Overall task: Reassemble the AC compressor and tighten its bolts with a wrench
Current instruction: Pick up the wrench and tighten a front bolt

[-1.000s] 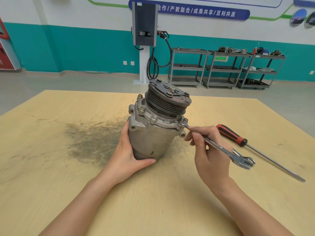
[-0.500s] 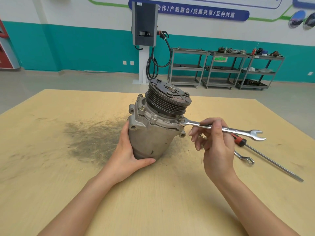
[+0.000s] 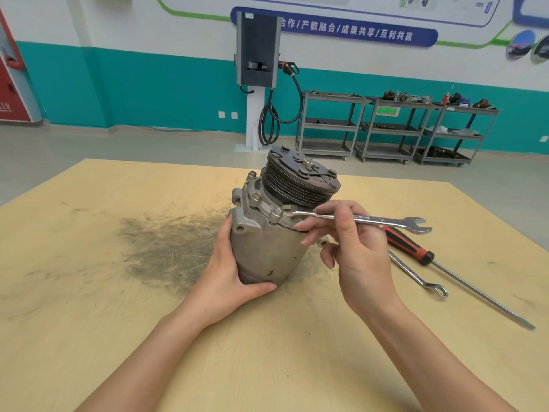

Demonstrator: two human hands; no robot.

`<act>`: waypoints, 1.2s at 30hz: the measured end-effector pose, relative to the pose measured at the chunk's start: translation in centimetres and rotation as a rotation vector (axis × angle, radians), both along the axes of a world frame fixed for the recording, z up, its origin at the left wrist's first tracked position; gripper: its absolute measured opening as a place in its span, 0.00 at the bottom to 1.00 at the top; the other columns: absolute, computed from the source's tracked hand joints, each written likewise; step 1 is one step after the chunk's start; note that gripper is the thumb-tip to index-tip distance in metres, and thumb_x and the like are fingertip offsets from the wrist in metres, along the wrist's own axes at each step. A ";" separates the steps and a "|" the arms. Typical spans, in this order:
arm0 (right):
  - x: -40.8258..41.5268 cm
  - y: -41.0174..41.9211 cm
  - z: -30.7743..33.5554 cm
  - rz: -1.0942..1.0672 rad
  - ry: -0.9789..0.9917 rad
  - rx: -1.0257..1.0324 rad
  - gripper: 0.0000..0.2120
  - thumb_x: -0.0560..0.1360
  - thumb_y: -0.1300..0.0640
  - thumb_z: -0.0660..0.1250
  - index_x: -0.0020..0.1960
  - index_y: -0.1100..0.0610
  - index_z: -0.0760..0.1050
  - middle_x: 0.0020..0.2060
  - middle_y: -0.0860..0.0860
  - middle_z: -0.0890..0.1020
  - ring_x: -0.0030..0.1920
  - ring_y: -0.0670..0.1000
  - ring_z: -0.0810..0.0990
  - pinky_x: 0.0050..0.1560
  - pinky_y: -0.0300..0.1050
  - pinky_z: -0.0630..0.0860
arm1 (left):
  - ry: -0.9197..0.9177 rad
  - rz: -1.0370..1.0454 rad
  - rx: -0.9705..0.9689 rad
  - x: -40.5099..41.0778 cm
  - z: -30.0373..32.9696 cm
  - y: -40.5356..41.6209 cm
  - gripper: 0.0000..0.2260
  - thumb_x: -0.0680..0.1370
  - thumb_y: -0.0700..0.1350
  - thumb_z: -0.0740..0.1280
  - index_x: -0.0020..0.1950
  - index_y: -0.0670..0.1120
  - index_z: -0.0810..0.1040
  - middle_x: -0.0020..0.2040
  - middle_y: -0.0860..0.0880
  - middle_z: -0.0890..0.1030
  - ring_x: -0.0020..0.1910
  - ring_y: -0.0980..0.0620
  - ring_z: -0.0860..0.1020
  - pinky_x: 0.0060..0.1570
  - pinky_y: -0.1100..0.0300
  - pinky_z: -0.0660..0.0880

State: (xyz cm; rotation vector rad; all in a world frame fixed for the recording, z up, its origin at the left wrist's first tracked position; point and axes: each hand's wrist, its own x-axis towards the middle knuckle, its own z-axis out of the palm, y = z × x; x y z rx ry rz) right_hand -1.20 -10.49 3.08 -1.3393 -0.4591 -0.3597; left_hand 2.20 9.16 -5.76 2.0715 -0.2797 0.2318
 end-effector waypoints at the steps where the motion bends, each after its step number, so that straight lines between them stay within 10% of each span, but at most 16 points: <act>1: 0.0 0.1 0.0 0.000 0.014 0.009 0.13 0.79 0.47 0.58 0.48 0.55 0.75 0.40 0.57 0.86 0.34 0.50 0.82 0.24 0.35 0.65 | -0.003 -0.001 -0.002 0.0 0.0 0.0 0.54 0.57 0.65 0.78 0.73 0.60 0.49 0.75 0.54 0.62 0.72 0.60 0.63 0.70 0.60 0.64; 11: -0.3 1.0 -0.6 0.011 0.016 0.017 0.13 0.78 0.45 0.60 0.50 0.53 0.79 0.44 0.56 0.86 0.35 0.53 0.85 0.22 0.33 0.63 | 0.000 -0.027 -0.016 -0.1 0.3 -0.1 0.57 0.58 0.63 0.78 0.75 0.65 0.43 0.78 0.55 0.58 0.75 0.58 0.60 0.74 0.51 0.64; 24: -1.2 2.3 -1.9 -0.558 -0.552 -0.518 0.12 0.82 0.46 0.57 0.56 0.50 0.77 0.44 0.44 0.84 0.41 0.41 0.83 0.38 0.42 0.80 | -0.016 -0.036 -0.021 0.0 0.2 0.0 0.58 0.59 0.63 0.78 0.76 0.63 0.41 0.78 0.54 0.58 0.76 0.57 0.60 0.74 0.50 0.64; 29: -0.8 2.8 -2.3 -0.299 -0.203 -0.485 0.15 0.77 0.32 0.55 0.57 0.36 0.72 0.51 0.24 0.76 0.54 0.33 0.76 0.58 0.44 0.75 | -0.017 -0.045 -0.017 0.0 0.2 0.0 0.58 0.60 0.63 0.78 0.77 0.62 0.40 0.78 0.54 0.59 0.76 0.57 0.60 0.74 0.50 0.64; 36: -2.0 2.6 -0.2 -0.529 -0.518 -0.533 0.13 0.81 0.51 0.60 0.52 0.57 0.80 0.39 0.46 0.83 0.37 0.44 0.82 0.33 0.47 0.79 | -0.020 -0.040 -0.025 -0.1 0.3 -0.1 0.59 0.60 0.62 0.79 0.76 0.63 0.40 0.78 0.56 0.58 0.76 0.58 0.60 0.74 0.50 0.64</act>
